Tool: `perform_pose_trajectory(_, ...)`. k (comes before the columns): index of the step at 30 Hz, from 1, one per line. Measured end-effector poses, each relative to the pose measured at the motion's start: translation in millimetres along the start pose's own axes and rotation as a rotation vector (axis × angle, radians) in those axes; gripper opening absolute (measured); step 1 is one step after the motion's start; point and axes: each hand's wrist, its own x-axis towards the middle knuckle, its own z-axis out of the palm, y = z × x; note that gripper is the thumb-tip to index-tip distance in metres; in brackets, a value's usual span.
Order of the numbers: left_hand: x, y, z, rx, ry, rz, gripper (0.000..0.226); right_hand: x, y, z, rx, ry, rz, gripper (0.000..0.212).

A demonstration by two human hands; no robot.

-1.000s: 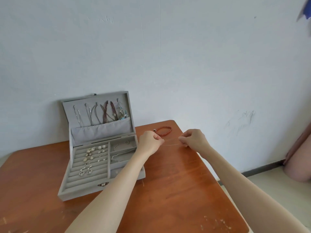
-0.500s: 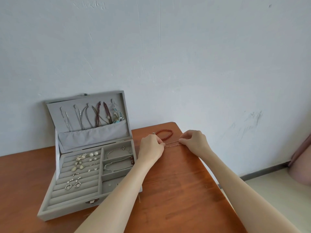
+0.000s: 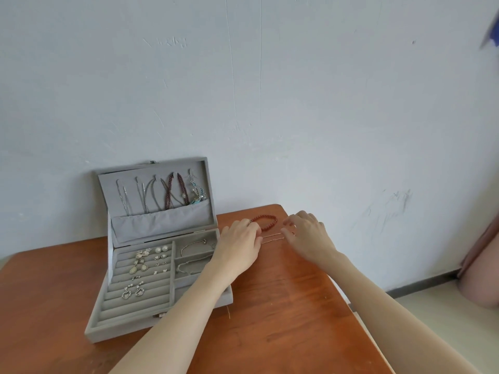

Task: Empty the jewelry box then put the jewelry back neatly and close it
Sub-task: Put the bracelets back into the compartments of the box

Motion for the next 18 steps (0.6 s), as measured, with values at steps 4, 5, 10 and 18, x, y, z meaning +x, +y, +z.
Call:
perform_pose_trajectory(4,-29,-21,-24,0.032,0.130,0.122,0.022,-9,-28,-10,-0.015,-0.018,-0.093,0.026)
perform_pose_trajectory(5,-37,-28,-30,0.053,0.157,0.134,0.019,-11,-37,-12,-0.008,-0.020,-0.116,0.026)
perform_pose_trajectory(10,-59,-85,-70,0.185,0.225,0.095,0.022,-6,-85,-19,-0.064,-0.021,-0.276,0.031)
perform_pose_trajectory(18,-39,-152,-132,0.283,0.388,-0.028,0.036,43,-168,-20,-0.069,0.045,-0.409,0.040)
